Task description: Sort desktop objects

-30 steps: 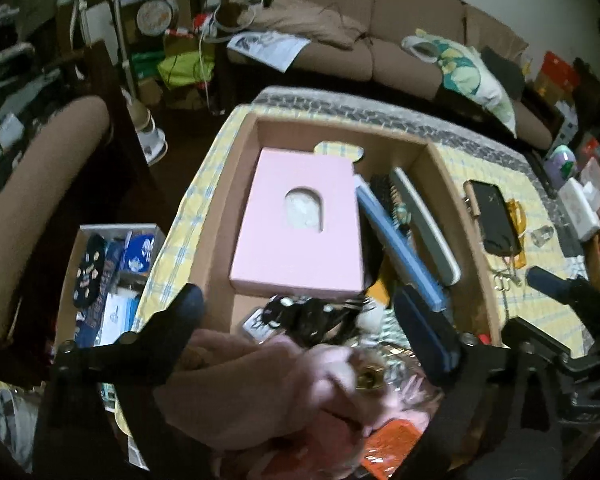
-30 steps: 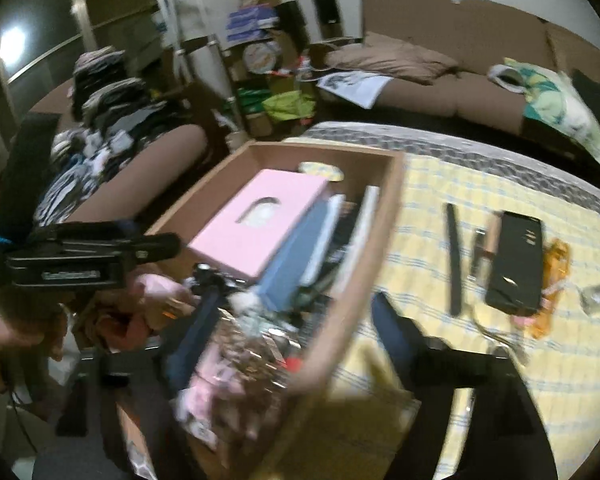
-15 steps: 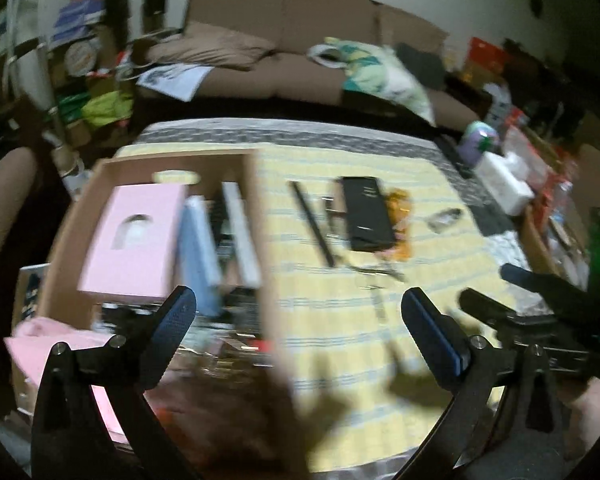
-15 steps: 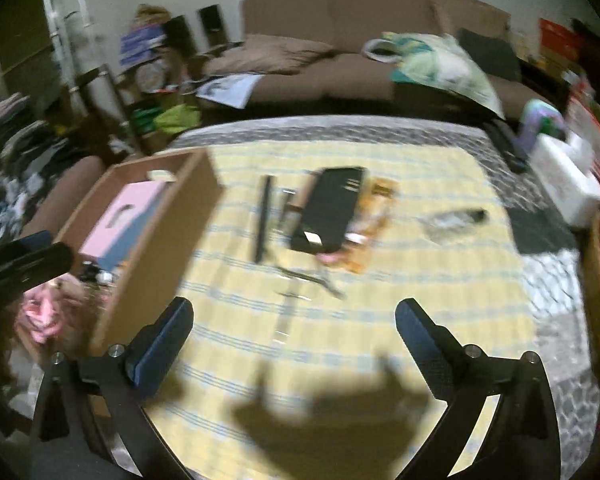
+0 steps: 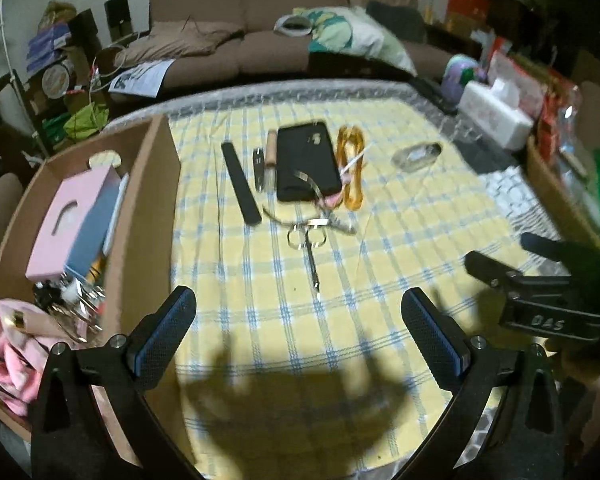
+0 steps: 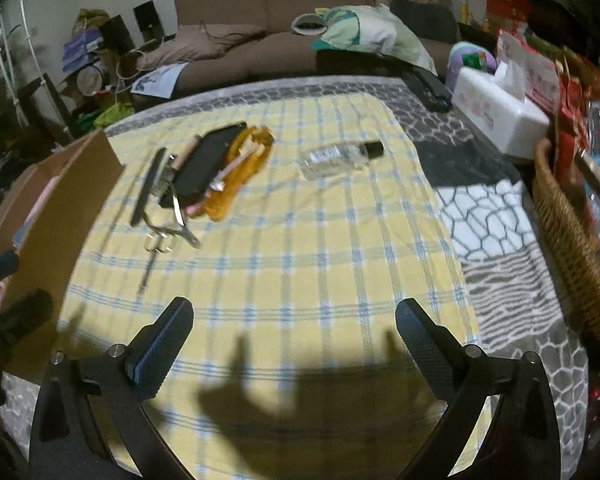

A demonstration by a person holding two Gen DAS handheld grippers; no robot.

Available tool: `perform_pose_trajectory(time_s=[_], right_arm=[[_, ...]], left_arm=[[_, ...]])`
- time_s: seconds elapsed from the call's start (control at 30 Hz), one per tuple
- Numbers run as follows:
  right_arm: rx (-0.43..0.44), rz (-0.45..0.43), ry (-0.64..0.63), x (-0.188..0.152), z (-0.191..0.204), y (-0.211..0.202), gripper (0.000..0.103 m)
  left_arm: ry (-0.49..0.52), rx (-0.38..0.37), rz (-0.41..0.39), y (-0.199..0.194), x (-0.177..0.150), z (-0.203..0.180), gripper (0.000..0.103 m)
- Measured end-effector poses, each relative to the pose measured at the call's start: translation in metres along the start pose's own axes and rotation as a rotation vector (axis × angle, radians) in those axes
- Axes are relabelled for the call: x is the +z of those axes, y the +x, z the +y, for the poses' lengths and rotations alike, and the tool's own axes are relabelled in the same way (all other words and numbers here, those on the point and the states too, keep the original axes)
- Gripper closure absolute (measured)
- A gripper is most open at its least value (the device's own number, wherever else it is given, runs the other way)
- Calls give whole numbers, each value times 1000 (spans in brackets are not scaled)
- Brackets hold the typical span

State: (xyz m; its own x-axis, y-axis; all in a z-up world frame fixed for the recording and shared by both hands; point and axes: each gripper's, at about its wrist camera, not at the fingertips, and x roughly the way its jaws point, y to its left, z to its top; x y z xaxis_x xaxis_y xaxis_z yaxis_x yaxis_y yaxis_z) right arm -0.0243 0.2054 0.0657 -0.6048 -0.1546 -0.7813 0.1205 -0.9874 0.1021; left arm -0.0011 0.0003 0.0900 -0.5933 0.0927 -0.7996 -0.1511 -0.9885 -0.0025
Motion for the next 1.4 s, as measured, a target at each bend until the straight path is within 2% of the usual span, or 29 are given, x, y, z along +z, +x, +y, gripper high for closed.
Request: perform_pose_trajectory(time_s=[0.2,0.47,0.73,1.4], right_arm=[[13,55,-1,-18,-7,28,0],[-1,52,-25,-36,-10,40,0],[-79,24,-78,-45,3,43,0],[-79,24,-75,-44,2,44,0]], left_arm=[[-44,49,36,41,-23,-4,0],[-109,75,86,74,-47,-2,0],[-106,83,45,73,-52,-4,0],[-113,77,35,73,-53,-2,0]])
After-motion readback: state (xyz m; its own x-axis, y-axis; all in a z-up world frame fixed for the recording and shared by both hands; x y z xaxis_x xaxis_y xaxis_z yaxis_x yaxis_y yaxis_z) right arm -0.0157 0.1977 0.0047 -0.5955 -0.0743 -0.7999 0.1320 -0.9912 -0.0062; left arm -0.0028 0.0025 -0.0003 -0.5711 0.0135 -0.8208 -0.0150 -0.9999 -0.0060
